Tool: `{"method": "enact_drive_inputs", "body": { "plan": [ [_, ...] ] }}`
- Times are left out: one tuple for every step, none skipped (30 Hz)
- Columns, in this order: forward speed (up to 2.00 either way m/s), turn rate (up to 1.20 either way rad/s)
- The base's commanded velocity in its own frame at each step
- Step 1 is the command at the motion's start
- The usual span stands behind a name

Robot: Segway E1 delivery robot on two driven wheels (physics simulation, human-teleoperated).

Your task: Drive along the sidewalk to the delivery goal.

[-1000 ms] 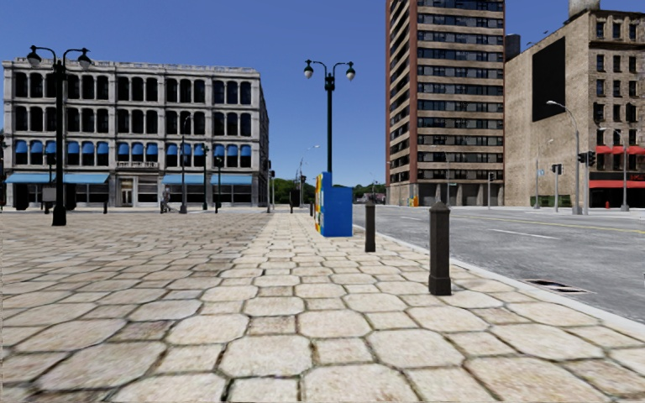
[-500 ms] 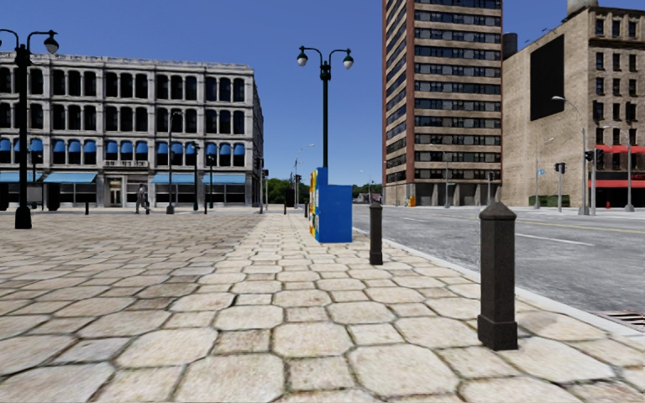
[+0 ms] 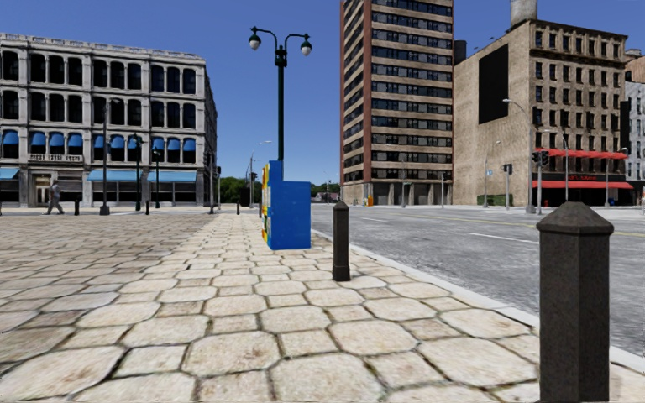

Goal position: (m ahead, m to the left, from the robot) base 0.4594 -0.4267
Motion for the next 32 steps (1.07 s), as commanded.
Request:
{"method": "enact_drive_inputs", "body": {
  "plan": [
    [0.35, 0.0],
    [0.16, 0.0],
    [0.0, 0.0],
    [0.0, 0.0],
    [0.0, 0.0],
    [0.0, 0.0],
    [0.0, 0.0],
    [0.0, 0.0],
    [0.0, 0.0],
    [0.0, 0.0],
    [0.0, 0.0],
    [0.0, 0.0],
    [0.0, 0.0],
    [0.0, 0.0],
    [0.0, 0.0],
    [0.0, 0.0],
    [0.0, 0.0],
    [0.0, 0.0],
    [0.0, 0.0],
    [0.0, 0.0],
    [0.0, 0.0],
    [0.0, 0.0],
    [0.0, 0.0],
    [0.0, 0.0],
    [0.0, 0.0],
    [0.0, 0.0],
    [0.0, 0.0],
    [0.0, 0.0],
    [0.0, 0.0],
    [0.0, 0.0],
    [0.0, 0.0],
    [0.0, 0.0]
  ]
}}
